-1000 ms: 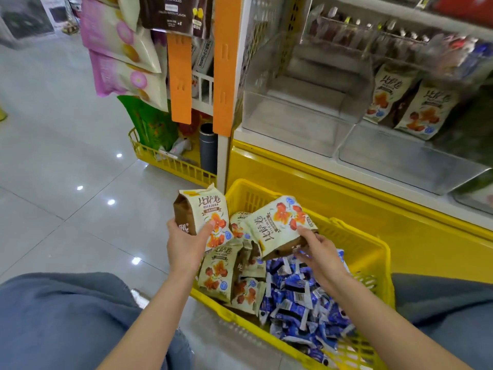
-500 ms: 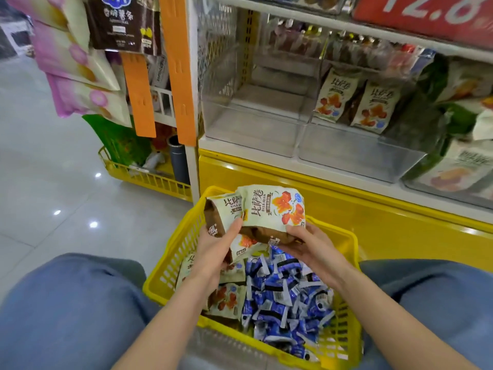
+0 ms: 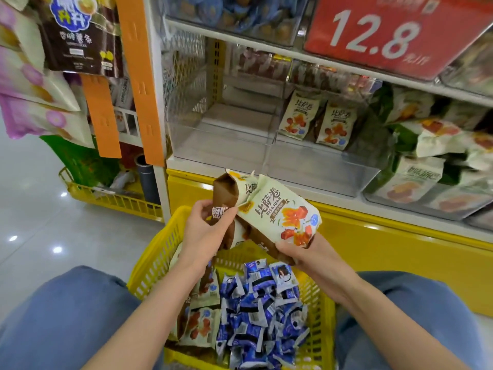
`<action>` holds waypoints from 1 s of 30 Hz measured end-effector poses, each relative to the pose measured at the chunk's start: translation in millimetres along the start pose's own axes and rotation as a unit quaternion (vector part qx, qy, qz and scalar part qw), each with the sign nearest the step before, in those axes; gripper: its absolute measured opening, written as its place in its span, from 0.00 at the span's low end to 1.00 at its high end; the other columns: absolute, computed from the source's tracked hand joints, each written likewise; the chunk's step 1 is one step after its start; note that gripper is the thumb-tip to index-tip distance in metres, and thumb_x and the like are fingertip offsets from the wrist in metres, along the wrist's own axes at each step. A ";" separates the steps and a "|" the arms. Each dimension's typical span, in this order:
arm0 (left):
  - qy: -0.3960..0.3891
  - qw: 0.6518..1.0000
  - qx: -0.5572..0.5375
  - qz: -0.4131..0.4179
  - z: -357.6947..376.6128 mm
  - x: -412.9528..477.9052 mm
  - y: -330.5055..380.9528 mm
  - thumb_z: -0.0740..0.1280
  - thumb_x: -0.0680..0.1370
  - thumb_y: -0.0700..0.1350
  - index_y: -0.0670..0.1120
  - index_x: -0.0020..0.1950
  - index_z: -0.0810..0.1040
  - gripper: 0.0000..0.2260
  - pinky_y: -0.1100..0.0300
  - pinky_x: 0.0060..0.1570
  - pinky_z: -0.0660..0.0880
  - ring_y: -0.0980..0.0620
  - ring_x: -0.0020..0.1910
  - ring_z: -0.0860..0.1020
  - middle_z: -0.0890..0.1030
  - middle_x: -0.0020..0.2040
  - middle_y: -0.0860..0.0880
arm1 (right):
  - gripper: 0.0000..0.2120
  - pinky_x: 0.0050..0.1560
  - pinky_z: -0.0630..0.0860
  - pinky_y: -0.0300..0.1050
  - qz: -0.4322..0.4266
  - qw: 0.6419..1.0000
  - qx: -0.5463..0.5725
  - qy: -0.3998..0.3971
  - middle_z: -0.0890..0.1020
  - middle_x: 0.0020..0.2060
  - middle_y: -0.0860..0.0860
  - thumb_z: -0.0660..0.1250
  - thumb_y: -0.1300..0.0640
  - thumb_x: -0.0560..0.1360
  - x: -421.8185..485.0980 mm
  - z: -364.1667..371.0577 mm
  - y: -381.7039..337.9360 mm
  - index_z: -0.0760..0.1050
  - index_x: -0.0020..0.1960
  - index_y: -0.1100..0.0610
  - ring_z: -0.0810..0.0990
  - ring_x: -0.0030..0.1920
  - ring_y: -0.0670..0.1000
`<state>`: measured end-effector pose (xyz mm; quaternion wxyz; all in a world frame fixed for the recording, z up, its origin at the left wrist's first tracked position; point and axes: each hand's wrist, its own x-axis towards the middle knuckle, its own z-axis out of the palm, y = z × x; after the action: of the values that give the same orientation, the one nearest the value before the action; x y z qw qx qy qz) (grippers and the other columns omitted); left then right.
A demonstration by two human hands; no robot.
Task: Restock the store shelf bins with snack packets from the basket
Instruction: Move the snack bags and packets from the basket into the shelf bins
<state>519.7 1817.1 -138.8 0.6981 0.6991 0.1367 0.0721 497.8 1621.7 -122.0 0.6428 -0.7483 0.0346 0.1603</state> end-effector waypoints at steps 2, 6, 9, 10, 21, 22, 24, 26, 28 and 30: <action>-0.006 1.000 -0.003 0.027 6.2 3.8 4.3 0.71 0.71 0.52 0.58 0.48 0.71 0.11 0.72 0.31 0.73 0.67 0.41 0.78 0.77 0.46 0.60 | 0.27 0.50 0.80 0.45 -0.010 0.998 0.062 0.026 0.83 0.54 0.47 0.68 0.43 0.68 -0.4 -4.5 -9.6 0.68 0.65 0.48 0.83 0.52 0.46; -0.002 0.995 0.032 0.092 14.1 15.5 19.3 0.72 0.71 0.51 0.58 0.46 0.70 0.11 0.73 0.33 0.71 0.70 0.40 0.76 0.77 0.45 0.62 | 0.23 0.56 0.75 0.45 -0.031 0.993 0.051 0.100 0.85 0.48 0.47 0.56 0.34 0.71 8.2 -20.3 -36.1 0.76 0.56 0.46 0.83 0.50 0.46; -0.006 0.988 0.056 0.145 17.0 28.3 35.8 0.73 0.70 0.49 0.57 0.48 0.69 0.14 0.75 0.32 0.71 0.67 0.38 0.76 0.75 0.43 0.63 | 0.30 0.54 0.78 0.44 -0.056 0.989 -0.055 0.123 0.85 0.48 0.48 0.65 0.37 0.67 17.6 -38.1 -55.2 0.73 0.63 0.53 0.84 0.48 0.46; -0.012 0.985 0.065 0.157 18.9 32.9 41.4 0.73 0.70 0.49 0.57 0.49 0.69 0.14 0.74 0.33 0.71 0.67 0.39 0.76 0.75 0.43 0.63 | 0.31 0.49 0.79 0.40 -0.055 0.988 -0.096 0.109 0.85 0.47 0.47 0.67 0.37 0.64 20.3 -45.0 -62.1 0.74 0.62 0.52 0.84 0.47 0.45; -0.068 0.986 -0.021 0.153 43.7 81.7 73.0 0.69 0.72 0.53 0.57 0.51 0.70 0.11 0.66 0.39 0.73 0.64 0.45 0.77 0.79 0.47 0.60 | 0.26 0.37 0.79 0.35 -0.002 0.985 -0.170 0.021 0.86 0.43 0.49 0.72 0.39 0.58 44.6 -77.1 -118.4 0.79 0.51 0.51 0.85 0.43 0.50; -0.065 0.987 -0.043 0.143 44.3 86.7 73.6 0.68 0.73 0.53 0.57 0.51 0.70 0.10 0.66 0.39 0.72 0.63 0.45 0.78 0.79 0.48 0.59 | 0.27 0.36 0.79 0.36 -0.010 0.987 -0.148 0.057 0.86 0.42 0.51 0.72 0.38 0.57 48.6 -82.1 -125.7 0.79 0.51 0.53 0.85 0.42 0.50; -0.064 0.987 -0.088 0.119 44.9 96.6 73.4 0.66 0.75 0.53 0.55 0.53 0.70 0.09 0.64 0.39 0.72 0.58 0.47 0.79 0.81 0.50 0.55 | 0.27 0.34 0.79 0.37 -0.024 0.983 -0.109 0.147 0.86 0.41 0.51 0.71 0.38 0.59 63.3 -96.0 -139.5 0.79 0.51 0.56 0.85 0.40 0.49; -0.064 0.987 -0.114 0.097 44.4 105.2 72.3 0.64 0.76 0.53 0.53 0.55 0.71 0.10 0.62 0.37 0.72 0.53 0.48 0.80 0.81 0.51 0.51 | 0.24 0.40 0.79 0.41 -0.005 0.971 -0.082 0.226 0.86 0.40 0.50 0.71 0.40 0.65 86.8 -109.7 -150.0 0.78 0.51 0.57 0.85 0.41 0.49; -0.064 0.985 -0.144 0.073 42.3 112.5 71.4 0.62 0.77 0.53 0.52 0.55 0.71 0.09 0.66 0.32 0.73 0.55 0.44 0.81 0.81 0.50 0.51 | 0.22 0.44 0.78 0.44 0.030 0.961 -0.034 0.273 0.85 0.43 0.52 0.71 0.44 0.69 113.5 -118.1 -158.9 0.77 0.55 0.57 0.84 0.43 0.50; -0.065 0.982 -0.173 0.048 39.2 118.7 70.3 0.61 0.78 0.54 0.54 0.52 0.72 0.07 0.66 0.31 0.74 0.57 0.40 0.82 0.82 0.48 0.53 | 0.22 0.37 0.77 0.43 0.056 0.958 -0.008 0.281 0.84 0.46 0.53 0.72 0.48 0.70 139.8 -119.7 -164.3 0.74 0.60 0.57 0.83 0.41 0.49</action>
<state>650.6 1815.1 -80.0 0.8115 0.5769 0.0427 0.0821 695.8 1554.9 9.2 0.5908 -0.7654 0.2542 -0.0211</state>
